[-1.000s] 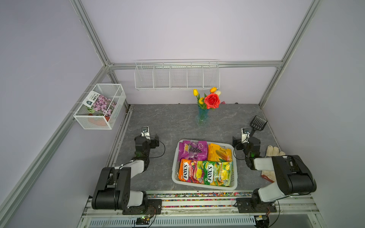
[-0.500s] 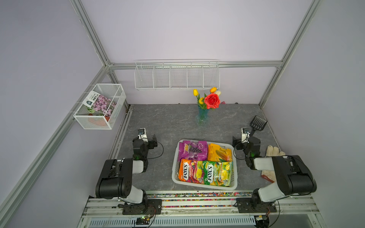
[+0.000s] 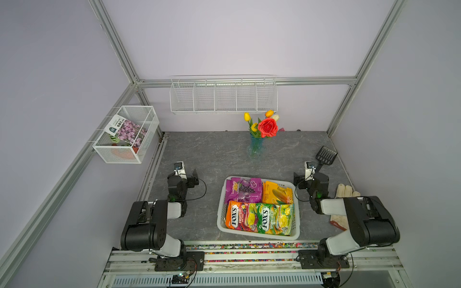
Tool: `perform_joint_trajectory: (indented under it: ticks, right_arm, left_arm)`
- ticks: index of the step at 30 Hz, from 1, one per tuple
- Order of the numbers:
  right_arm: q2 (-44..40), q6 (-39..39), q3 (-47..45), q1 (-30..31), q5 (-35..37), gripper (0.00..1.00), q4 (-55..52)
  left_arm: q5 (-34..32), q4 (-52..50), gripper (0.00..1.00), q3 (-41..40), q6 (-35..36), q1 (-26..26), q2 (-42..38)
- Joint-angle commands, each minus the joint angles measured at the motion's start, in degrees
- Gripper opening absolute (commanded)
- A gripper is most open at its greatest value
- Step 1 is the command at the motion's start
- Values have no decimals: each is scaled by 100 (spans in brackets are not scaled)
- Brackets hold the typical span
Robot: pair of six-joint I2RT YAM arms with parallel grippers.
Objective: Put the candies in the basket
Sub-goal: Reset both arms
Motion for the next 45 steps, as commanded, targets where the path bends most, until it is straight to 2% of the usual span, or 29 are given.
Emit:
perform_joint_trajectory:
  ticks: [1,30,33,37,42,45]
  right_arm:
    - [-95,36,82,-14,-49,99,-22]
    - [-103,51,72,-46,-116,99,-17]
    - [-240,10,-452,-24,-164,99,802]
    - [-106,167,-1037,-19,284,99,2073]
    - [-186,117,-695,-20,171,99,1324]
    - [-131,188,-138,-21,345,99,339]
  left_arm:
    - [3,39,100,125,-69,55,-10]
    - [252,-96,100,186,-168,207,-24]
    - [450,158,100,-15,-72,209,-109]
    - [324,1190,100,-632,-141,208,-215]
    - [236,626,100,-259,-185,216,-126]
    - [134,38,100,110,-266,242,-45]
